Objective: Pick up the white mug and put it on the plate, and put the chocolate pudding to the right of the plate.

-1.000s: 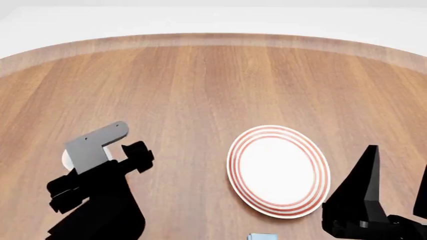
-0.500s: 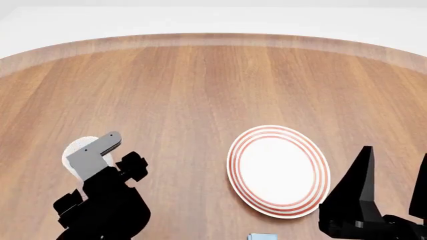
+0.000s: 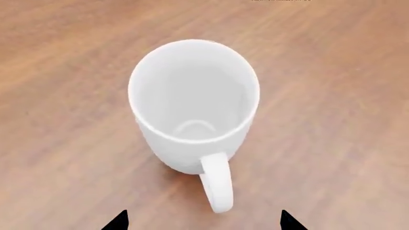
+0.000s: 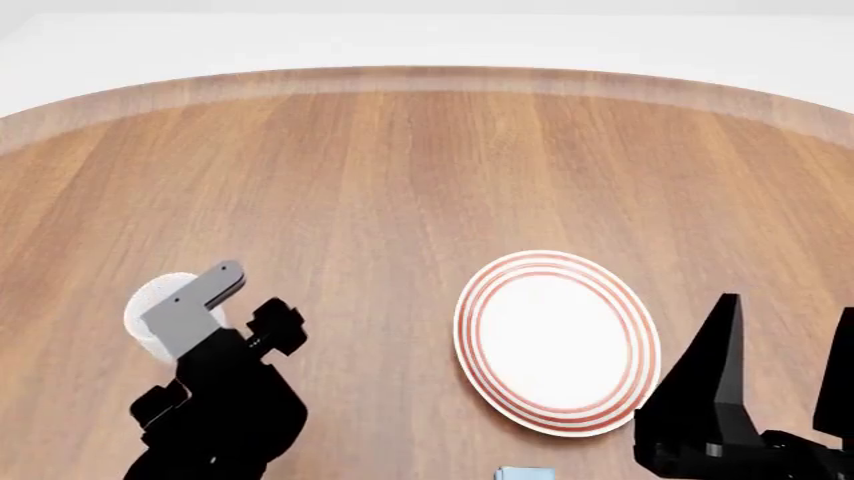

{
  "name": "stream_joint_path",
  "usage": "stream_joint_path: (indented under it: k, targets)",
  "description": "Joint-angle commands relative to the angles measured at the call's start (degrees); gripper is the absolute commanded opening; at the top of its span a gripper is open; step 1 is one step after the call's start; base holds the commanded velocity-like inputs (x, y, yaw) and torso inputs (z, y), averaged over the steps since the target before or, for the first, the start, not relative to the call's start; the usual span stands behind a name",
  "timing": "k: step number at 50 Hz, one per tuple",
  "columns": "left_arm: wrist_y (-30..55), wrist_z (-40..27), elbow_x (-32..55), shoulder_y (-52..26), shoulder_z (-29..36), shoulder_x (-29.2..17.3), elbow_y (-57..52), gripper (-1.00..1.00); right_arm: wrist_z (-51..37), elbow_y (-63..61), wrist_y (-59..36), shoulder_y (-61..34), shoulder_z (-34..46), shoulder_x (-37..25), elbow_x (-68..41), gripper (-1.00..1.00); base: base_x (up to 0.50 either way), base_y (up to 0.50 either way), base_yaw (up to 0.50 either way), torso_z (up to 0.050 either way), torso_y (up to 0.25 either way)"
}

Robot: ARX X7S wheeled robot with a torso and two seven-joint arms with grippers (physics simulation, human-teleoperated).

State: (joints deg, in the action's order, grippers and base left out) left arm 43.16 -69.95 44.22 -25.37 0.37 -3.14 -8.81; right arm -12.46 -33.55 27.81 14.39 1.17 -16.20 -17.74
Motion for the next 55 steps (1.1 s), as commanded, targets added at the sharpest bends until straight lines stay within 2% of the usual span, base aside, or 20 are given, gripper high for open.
stream_joint_path:
  k: [1, 23, 55]
  targets:
    - [-1.58, 1.73, 1.81, -0.99, -0.18, 0.59, 0.16, 1.0, 1.21, -0.44, -0.05, 0.2, -0.91, 0.8, 1.27, 1.0, 0.0, 0.0, 0.0, 0.0, 0.0]
    - [-4.69, 3.91, 2.33, -5.13, 0.92, -1.63, 6.15, 1.0, 0.67, -0.35, 0.12, 0.25, -0.68, 0.31, 1.22, 1.0, 0.0, 0.0, 0.0, 0.0, 0.0]
    - [-8.66, 5.44, 3.51, -4.3, 1.26, -2.07, 14.2, 1.0, -0.13, -0.32, -0.15, 0.06, -0.14, -0.38, 1.27, 1.0, 0.0, 0.0, 0.0, 0.0, 0.0]
